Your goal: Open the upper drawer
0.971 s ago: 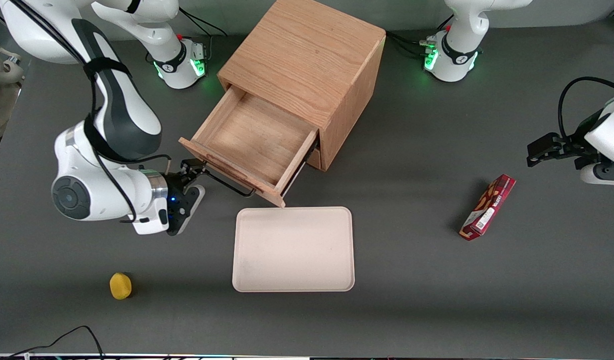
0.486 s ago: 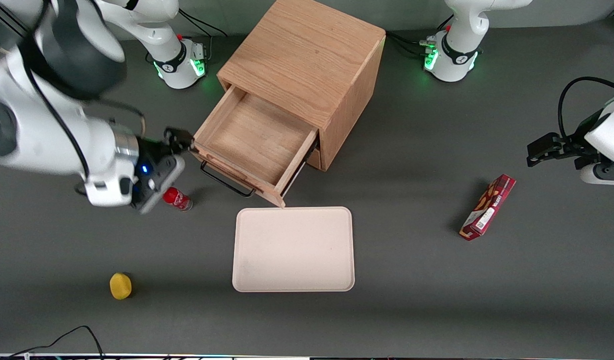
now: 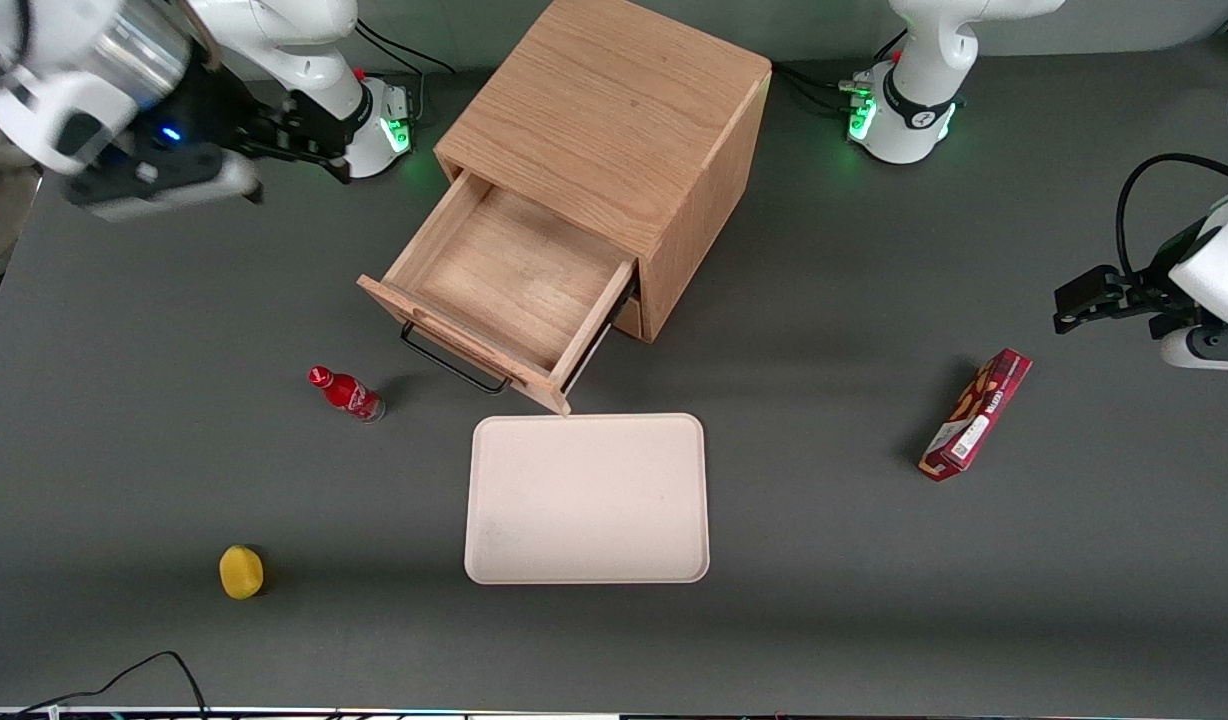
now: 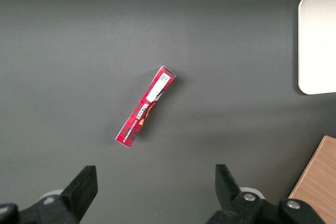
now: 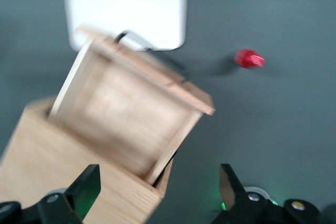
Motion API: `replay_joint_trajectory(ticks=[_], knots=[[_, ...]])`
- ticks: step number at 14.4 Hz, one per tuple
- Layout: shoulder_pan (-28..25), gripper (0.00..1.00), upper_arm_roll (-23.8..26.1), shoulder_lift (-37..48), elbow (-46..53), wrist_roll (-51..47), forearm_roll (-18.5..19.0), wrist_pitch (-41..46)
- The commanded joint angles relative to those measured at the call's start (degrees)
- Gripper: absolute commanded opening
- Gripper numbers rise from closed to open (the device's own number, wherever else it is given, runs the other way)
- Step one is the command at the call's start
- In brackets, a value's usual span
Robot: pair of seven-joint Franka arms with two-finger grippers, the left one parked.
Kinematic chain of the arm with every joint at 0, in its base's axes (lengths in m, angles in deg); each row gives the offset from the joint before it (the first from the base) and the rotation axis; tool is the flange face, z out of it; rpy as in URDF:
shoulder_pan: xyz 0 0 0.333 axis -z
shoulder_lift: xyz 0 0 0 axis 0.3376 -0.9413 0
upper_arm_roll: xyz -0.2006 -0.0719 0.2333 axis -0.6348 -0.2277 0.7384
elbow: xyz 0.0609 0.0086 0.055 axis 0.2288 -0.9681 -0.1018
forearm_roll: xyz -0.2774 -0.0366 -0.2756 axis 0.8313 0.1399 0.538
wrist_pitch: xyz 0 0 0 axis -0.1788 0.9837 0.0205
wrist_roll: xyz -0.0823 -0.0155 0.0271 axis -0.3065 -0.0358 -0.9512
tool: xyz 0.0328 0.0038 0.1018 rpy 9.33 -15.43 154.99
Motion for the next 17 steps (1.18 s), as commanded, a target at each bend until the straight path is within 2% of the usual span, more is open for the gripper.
replay_joint_trajectory(ticks=[1, 4, 7, 10, 12, 17], knots=[[0.5, 1.00, -5.6, 2.3, -2.1, -6.2, 4.6, 1.3], [0.7, 1.00, -10.8, 5.3, -8.9, -4.2, 5.2, 0.9], [1.0, 1.00, -14.1, 11.6, -23.2, 4.9, 4.8, -10.5], [1.0, 1.00, -14.6, 21.0, -39.4, 12.9, 4.8, -20.9], [2.5, 1.00, -15.0, 24.0, -42.9, 22.4, 4.7, -21.3], [2.8, 1.00, -16.0, 28.1, -47.5, 24.4, 4.4, -21.5]])
